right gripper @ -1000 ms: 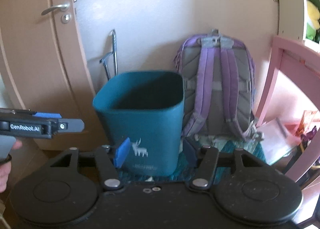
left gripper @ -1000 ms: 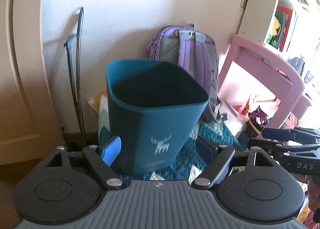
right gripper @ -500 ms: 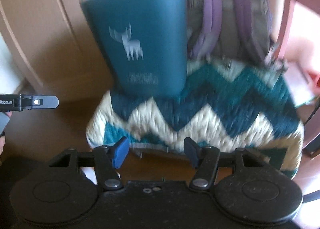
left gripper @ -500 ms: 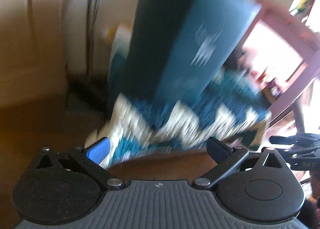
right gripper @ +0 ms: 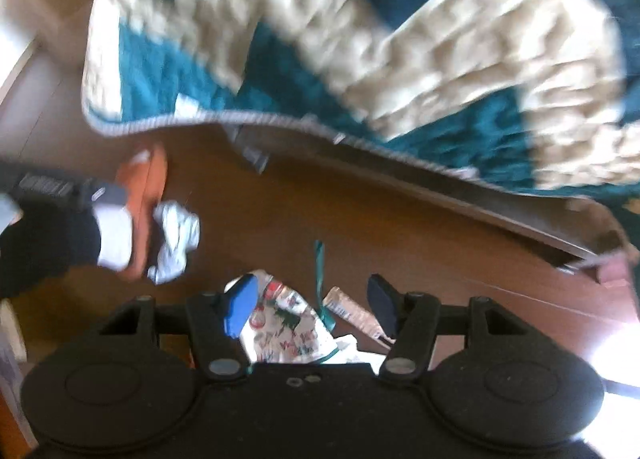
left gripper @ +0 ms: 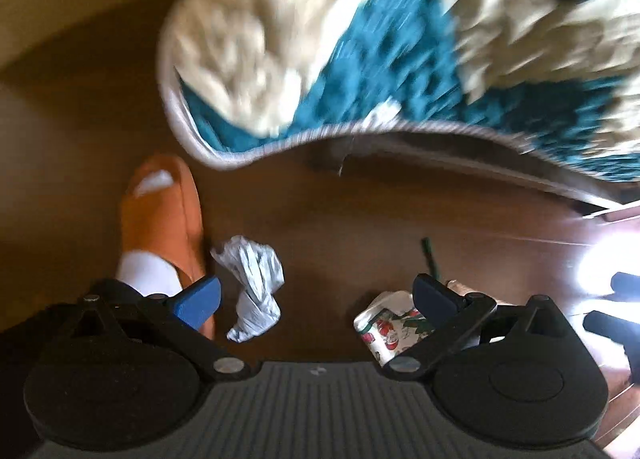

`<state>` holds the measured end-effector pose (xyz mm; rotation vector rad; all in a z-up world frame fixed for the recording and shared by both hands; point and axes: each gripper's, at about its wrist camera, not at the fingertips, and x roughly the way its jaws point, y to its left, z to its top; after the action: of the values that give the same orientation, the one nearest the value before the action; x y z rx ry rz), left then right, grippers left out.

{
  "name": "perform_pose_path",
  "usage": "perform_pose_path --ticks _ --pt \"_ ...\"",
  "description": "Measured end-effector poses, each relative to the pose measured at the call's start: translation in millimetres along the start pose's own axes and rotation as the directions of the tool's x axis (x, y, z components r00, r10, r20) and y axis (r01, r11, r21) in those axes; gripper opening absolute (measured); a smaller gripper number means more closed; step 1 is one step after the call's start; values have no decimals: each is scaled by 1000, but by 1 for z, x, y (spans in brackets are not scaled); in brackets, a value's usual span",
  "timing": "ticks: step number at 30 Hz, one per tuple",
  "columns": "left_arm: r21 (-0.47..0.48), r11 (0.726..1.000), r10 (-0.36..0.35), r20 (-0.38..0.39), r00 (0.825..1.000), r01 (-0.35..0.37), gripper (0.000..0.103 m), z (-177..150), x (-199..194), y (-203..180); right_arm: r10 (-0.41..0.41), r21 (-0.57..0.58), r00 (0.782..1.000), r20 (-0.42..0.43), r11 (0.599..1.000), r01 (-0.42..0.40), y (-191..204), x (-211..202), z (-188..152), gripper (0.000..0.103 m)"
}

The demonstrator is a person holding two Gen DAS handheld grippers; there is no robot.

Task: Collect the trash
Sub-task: 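Move both open tools back down toward the floor trash, then lower both tools, left grasps crumpled white plastic while right grasps Christmas tote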

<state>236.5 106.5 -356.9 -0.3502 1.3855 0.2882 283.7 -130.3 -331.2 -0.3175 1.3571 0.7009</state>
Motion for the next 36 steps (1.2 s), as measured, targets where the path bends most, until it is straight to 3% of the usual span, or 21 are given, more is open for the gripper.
perform_pose_path --ticks 6,10,12,17,22,30,34,36 --pt "-1 996 88 -162 983 -90 103 -1 82 10 43 11 980 -194 999 -42 -25 75 -24 60" --pt "16 991 130 -254 958 -130 103 -11 128 15 58 115 954 -294 993 -25 -32 120 -47 60" --pt "26 990 139 -283 949 -138 103 -14 147 13 24 125 946 -324 992 17 -29 141 -58 60" --pt "46 992 126 -323 938 -118 103 -14 180 14 8 139 940 -342 989 42 -34 178 -71 60" --pt "-18 988 135 -372 918 -153 103 -16 206 36 40 179 944 -328 984 20 -37 198 -77 60" --pt "-23 983 160 -395 905 -185 102 -20 229 47 5 160 943 -334 986 51 -25 225 -84 60" --pt "-48 987 126 -363 923 -153 102 -20 227 52 -22 145 946 -323 987 72 -19 232 -87 63" --pt "-67 989 100 -347 933 -131 91 -20 223 52 -43 132 945 -324 987 91 -14 233 -88 63"
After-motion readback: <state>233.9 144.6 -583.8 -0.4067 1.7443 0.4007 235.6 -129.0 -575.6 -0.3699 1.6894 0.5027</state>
